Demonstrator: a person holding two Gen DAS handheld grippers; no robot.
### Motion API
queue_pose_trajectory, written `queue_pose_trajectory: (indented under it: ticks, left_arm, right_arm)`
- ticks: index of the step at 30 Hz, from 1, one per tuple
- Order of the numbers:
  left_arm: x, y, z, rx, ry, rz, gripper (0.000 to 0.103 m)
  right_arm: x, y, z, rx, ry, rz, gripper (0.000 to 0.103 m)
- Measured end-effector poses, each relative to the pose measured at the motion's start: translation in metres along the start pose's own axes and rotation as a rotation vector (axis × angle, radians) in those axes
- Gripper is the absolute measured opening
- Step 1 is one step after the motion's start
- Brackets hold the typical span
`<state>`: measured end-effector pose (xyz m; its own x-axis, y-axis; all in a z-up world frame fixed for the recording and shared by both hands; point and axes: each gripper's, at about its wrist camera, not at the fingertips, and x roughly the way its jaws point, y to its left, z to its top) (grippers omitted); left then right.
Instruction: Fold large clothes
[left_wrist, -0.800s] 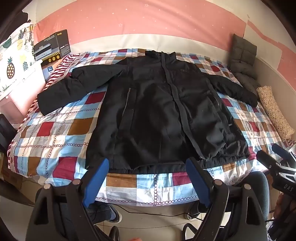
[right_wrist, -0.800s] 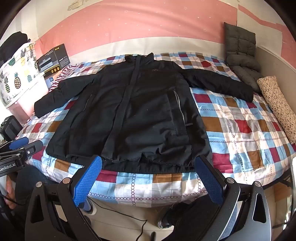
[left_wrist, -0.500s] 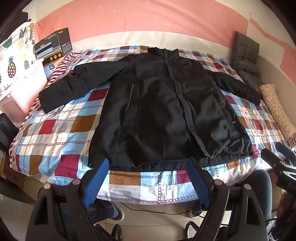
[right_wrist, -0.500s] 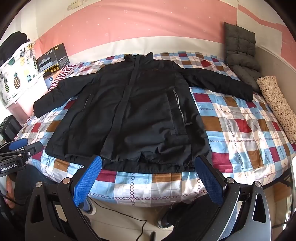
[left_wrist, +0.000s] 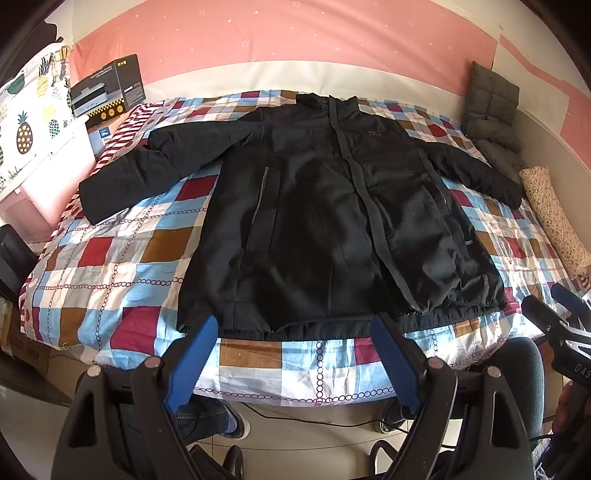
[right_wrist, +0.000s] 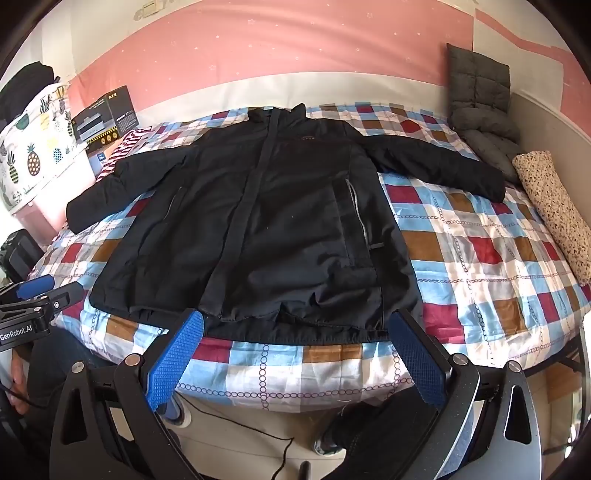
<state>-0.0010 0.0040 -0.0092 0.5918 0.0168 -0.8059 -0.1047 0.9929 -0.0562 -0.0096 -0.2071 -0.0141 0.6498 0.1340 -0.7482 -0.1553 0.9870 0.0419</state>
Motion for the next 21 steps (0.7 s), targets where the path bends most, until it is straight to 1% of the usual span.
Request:
queue_pose_trajectory:
  ticks: [21]
  left_arm:
    - [0.0027,0.005,-0.0007,-0.013,0.019,-0.005,0.087]
  right_arm:
    - [0.0001,-0.0001,-0.0004,-0.001,0.0,-0.001,0.101]
